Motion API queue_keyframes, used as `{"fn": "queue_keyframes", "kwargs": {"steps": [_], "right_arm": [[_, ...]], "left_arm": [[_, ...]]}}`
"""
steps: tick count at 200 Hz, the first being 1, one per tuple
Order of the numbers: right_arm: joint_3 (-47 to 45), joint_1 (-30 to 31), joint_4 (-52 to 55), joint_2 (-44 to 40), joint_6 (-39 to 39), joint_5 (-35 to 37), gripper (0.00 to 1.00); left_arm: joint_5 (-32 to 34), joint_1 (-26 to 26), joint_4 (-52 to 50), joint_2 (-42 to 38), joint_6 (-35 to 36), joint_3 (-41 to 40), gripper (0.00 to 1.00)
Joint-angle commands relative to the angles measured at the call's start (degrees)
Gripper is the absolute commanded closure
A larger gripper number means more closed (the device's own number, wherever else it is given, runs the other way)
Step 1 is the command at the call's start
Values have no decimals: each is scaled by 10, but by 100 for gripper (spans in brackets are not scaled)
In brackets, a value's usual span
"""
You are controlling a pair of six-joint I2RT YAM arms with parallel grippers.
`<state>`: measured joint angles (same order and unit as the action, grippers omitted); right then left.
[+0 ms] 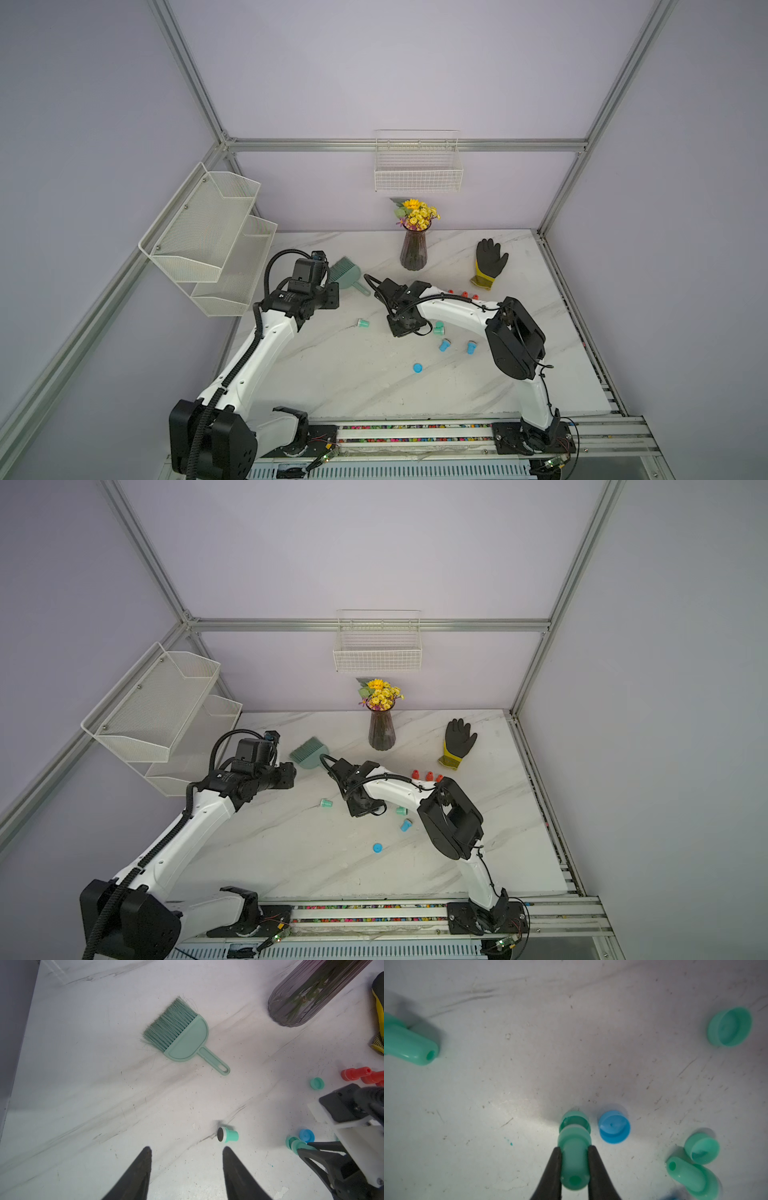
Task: Close the stamp cap
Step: Move the cover to the center of the board.
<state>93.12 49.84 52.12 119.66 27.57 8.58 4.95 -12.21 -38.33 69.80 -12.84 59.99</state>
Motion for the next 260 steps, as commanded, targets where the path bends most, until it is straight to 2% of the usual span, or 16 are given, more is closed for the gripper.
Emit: {"fn": "queue_keyframes", "kwargs": {"steps": [1,83,135,163,224,260], "right_arm": [[16,3,3,13,-6,16,100],[16,3,-2,17,-13,20,100],[-5,9,17,2,-20,-55,100],[-27,33,41,-14,-18,-97,100],[-118,95,58,-85,34,-120,100],[-109,98,45,-117,46,-91,100]], "left_arm": [[-4,5,11,1,9,16,45],[-16,10,11,4,9,17,45],[-24,12,12,8,9,17,45],[-30,13,12,11,9,17,45],[-33,14,12,18,9,18,45],[-33,14,11,24,10,19,45]]}}
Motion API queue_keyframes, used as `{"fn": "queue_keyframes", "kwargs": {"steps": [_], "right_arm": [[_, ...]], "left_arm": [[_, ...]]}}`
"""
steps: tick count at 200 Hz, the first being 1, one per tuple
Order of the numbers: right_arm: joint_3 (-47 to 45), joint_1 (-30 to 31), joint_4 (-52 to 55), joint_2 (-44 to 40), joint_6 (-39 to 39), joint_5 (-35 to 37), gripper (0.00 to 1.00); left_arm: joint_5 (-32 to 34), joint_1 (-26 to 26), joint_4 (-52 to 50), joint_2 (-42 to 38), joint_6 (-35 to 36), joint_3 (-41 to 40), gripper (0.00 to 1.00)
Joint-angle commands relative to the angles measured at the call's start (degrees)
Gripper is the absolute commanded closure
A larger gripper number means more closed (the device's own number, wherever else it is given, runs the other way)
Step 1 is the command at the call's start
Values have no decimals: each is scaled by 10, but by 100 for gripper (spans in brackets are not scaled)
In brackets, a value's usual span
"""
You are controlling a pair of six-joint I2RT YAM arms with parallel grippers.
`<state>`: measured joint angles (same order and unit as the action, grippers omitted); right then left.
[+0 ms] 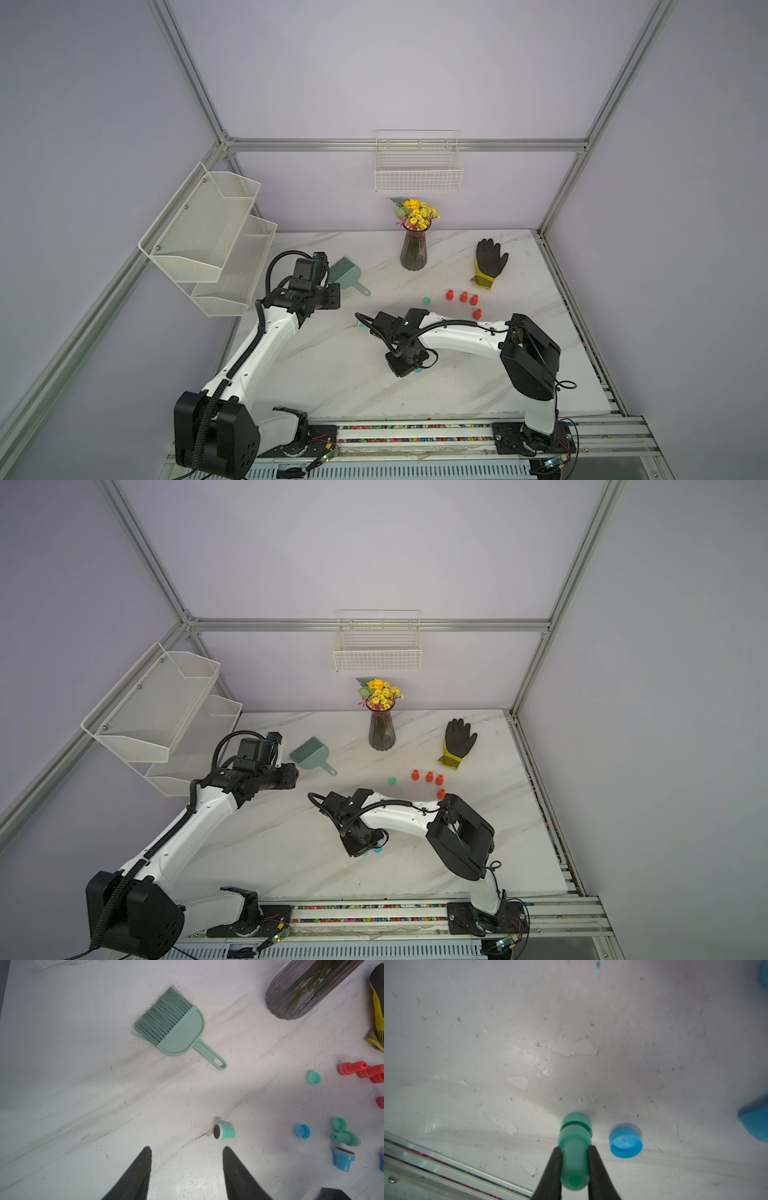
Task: Close the stamp cap
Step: Move the cover to the center of the board.
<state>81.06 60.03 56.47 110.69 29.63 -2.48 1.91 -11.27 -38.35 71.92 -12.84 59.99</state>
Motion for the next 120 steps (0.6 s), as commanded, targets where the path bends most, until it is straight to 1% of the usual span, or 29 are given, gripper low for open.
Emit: {"fn": "queue_keyframes", "kwargs": {"steps": [1,17,40,85,120], "right_arm": [[12,-4,1,-28,26,21,100],[18,-4,-11,-34,31,42,100],[6,-3,-37,-42,40,47,100],[-42,0,-64,-57,58,39,100],[-61,7,-87,-60,68,42,100]], "left_arm": [[-3,5,11,3,10,19,45],[0,4,8,4,11,19,45],[4,5,7,5,12,19,45],[5,5,5,11,13,22,45],[3,5,3,16,15,23,45]]}}
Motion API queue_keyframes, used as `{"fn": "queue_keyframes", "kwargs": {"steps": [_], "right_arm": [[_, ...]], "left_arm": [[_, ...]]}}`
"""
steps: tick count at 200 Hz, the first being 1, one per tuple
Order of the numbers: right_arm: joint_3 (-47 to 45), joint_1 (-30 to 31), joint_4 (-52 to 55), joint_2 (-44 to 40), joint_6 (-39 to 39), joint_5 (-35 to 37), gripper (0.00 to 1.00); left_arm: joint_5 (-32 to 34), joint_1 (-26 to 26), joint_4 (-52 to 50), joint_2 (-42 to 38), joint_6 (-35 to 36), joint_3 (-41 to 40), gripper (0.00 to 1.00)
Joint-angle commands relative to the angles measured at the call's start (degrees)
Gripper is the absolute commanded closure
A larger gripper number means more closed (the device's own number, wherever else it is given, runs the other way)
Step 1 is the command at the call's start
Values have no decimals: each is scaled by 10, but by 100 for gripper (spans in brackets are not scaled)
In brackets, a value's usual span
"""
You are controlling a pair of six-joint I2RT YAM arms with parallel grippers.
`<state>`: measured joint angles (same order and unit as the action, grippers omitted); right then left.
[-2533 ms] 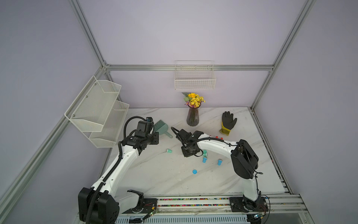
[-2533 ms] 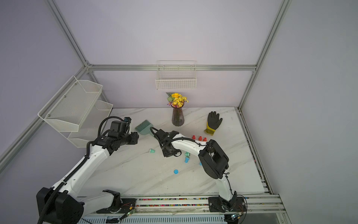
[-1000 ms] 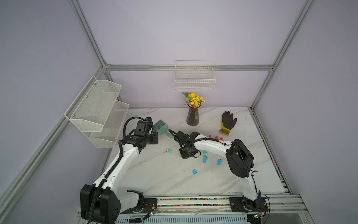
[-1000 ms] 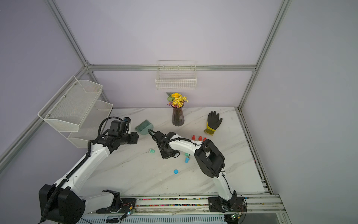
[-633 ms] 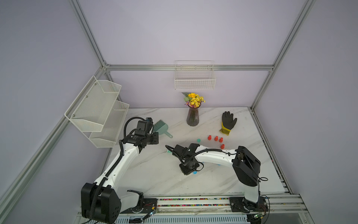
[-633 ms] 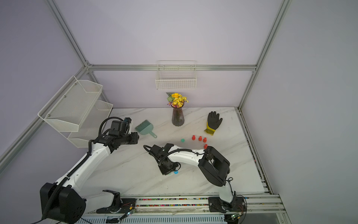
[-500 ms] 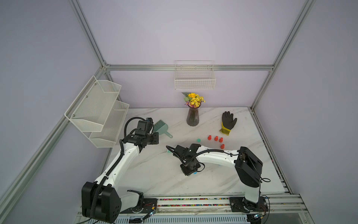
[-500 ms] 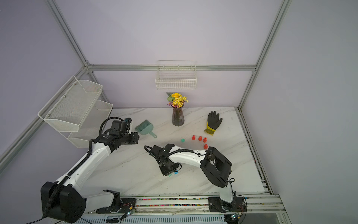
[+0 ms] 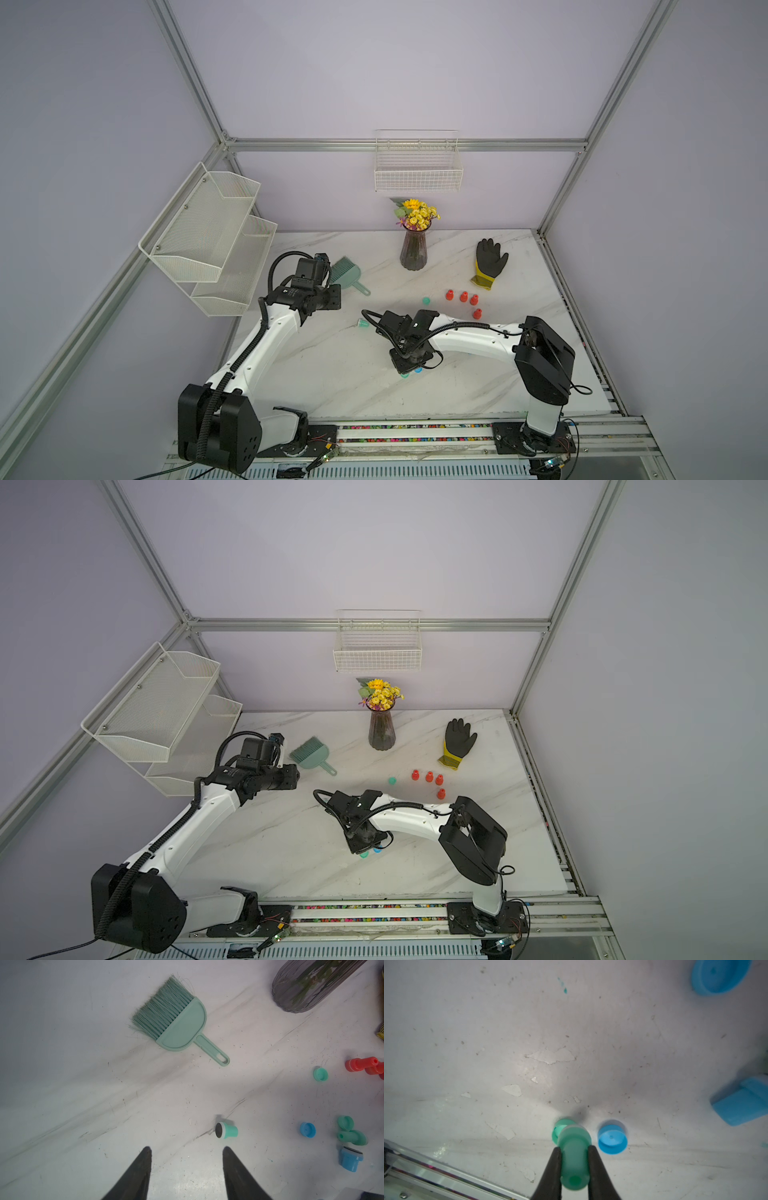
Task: Close the stamp cap
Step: Move the cover to the center of the board, then close the cover of the stamp.
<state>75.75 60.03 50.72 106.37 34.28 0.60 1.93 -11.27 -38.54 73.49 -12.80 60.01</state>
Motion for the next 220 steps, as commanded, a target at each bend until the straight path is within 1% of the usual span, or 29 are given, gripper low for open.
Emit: {"fn": "queue_keyframes", "kwargs": {"steps": [1,135,220], "right_arm": [[-8,7,-29,-17,21,11,100],[-16,21,-33,-9,30,12,100],[-10,25,-22,-30,36,28,100]], "left_arm": [[3,5,5,0,15,24,45],[0,5,2,6,15,25,45],[-1,5,2,8,16,26,45]]}}
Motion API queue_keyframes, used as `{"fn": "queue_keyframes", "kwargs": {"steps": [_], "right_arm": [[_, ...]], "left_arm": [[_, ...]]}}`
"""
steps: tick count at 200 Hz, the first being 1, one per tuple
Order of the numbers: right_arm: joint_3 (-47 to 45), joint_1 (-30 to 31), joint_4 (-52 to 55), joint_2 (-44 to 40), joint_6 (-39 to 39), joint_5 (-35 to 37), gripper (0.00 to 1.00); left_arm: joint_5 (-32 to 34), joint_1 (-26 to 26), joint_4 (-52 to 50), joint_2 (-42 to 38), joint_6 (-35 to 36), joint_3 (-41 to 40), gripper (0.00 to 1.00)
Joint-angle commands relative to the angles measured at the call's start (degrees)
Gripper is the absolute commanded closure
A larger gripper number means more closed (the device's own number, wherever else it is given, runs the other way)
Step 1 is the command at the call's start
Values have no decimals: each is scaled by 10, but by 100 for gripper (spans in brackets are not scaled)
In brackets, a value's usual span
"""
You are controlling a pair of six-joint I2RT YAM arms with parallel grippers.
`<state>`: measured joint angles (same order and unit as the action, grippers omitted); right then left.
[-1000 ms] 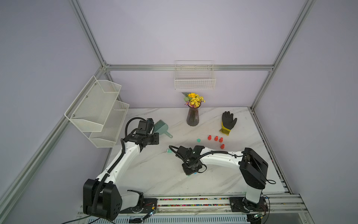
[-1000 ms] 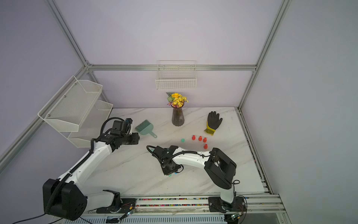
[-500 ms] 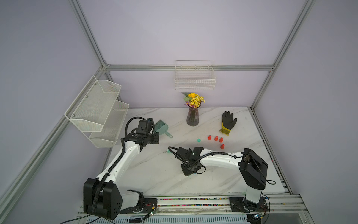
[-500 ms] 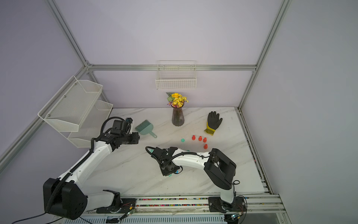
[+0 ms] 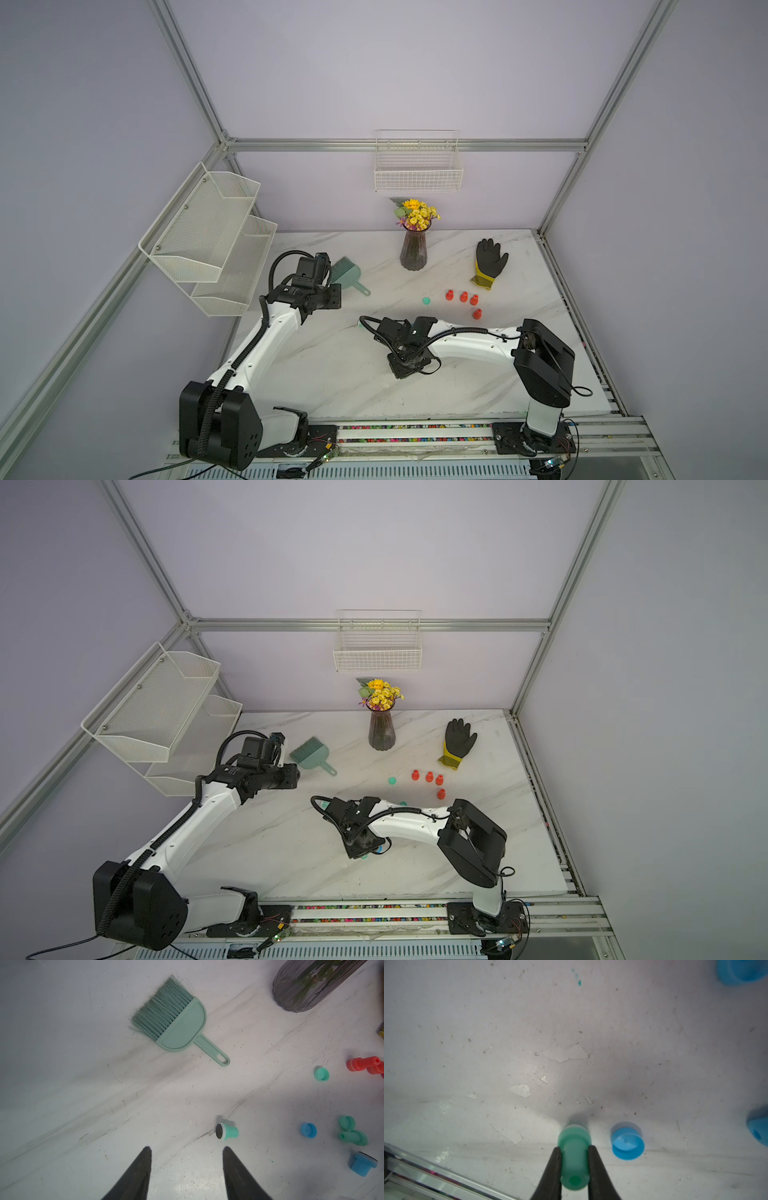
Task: Close the stamp cap
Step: Close the cover of the stamp.
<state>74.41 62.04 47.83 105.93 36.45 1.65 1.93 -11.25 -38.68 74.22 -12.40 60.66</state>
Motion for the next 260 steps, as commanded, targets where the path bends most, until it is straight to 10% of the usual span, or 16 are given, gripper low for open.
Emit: {"fn": "queue_keyframes", "kwargs": {"steps": [1,260], "right_arm": [[4,5,7,-26,14,18,100],[-31,12,-16,13,14,11,100]], "left_arm": [[-1,5,4,1,12,20,45],[1,5,0,5,13,21,45]]}}
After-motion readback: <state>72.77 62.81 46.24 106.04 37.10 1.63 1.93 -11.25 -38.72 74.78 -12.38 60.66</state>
